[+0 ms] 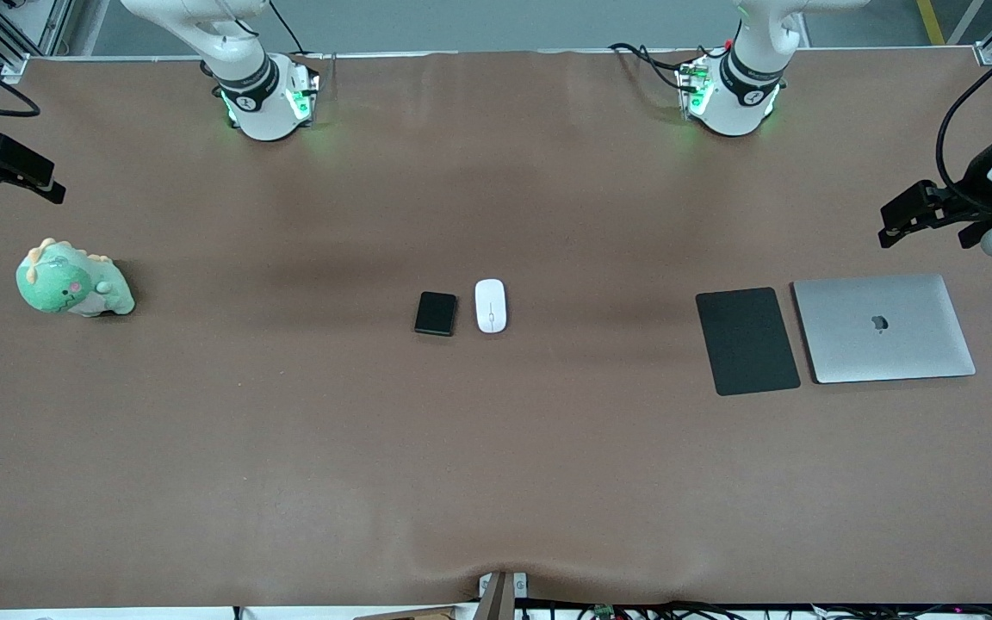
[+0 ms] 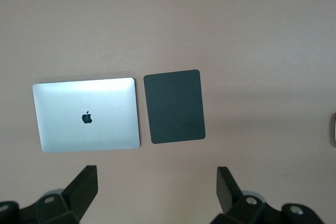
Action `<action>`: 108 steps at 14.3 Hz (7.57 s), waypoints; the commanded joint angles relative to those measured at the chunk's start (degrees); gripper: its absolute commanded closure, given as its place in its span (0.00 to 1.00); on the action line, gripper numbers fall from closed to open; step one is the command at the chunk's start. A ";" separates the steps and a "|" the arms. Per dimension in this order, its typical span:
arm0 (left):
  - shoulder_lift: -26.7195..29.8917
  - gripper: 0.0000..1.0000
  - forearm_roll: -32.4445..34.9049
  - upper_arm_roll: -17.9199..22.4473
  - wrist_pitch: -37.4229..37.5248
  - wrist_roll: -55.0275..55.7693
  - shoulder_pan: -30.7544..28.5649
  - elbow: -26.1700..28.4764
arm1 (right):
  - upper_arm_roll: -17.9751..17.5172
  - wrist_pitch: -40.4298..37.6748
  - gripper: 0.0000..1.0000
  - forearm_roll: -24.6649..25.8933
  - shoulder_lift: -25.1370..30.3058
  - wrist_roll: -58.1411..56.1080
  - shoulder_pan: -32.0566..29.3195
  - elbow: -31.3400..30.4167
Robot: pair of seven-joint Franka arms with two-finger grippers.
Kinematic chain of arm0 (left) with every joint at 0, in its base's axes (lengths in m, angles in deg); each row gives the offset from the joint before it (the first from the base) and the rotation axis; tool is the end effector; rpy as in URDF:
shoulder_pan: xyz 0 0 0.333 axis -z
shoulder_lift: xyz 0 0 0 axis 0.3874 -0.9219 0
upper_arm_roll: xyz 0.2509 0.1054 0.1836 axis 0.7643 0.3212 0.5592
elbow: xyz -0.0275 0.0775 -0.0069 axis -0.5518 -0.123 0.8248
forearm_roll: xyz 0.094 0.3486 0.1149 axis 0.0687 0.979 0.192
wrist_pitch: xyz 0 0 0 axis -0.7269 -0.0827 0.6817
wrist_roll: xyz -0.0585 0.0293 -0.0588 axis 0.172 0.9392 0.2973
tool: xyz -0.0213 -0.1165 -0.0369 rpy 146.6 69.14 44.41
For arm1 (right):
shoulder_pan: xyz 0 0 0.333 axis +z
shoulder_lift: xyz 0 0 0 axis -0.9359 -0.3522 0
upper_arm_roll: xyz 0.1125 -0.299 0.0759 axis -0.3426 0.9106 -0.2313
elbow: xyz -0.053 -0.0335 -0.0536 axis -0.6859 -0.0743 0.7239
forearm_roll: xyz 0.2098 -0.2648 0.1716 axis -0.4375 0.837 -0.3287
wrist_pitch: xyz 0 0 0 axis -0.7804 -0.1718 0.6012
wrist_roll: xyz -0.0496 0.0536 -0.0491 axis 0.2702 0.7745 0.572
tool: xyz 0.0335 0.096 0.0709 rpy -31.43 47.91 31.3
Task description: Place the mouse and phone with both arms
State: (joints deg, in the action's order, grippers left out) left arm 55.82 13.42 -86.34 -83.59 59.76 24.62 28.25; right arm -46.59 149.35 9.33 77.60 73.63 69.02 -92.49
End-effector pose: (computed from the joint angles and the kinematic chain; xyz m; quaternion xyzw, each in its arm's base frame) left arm 0.5450 -0.0370 0.6223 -0.9997 0.0138 -0.0196 0.0009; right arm 0.5137 -0.0139 0.6630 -0.9992 0.0257 0.0287 0.0104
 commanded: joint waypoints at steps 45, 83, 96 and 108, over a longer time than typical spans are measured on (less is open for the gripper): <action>-42.00 0.00 10.93 -9.15 -33.15 58.30 38.17 -9.52 | -0.08 -3.42 0.00 -0.15 -6.33 -0.83 -2.19 0.83; -17.60 0.61 2.14 -11.61 -14.26 38.02 14.90 2.84 | -0.34 19.51 0.00 -11.75 -27.50 26.42 27.77 0.47; -7.88 0.61 2.49 -11.44 -37.52 7.50 -8.59 36.35 | -0.26 34.81 0.00 -11.57 -35.50 31.24 33.49 -6.56; -26.45 0.55 8.29 -10.82 -54.86 7.06 -9.65 32.06 | -0.26 46.84 0.00 -11.66 -40.43 38.19 36.13 -11.13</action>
State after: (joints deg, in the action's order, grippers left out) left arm 30.89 20.63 -97.20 -136.97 67.57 15.16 61.52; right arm -47.48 194.36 -1.52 37.58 110.17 103.80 -102.91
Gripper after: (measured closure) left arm 0.383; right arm 0.000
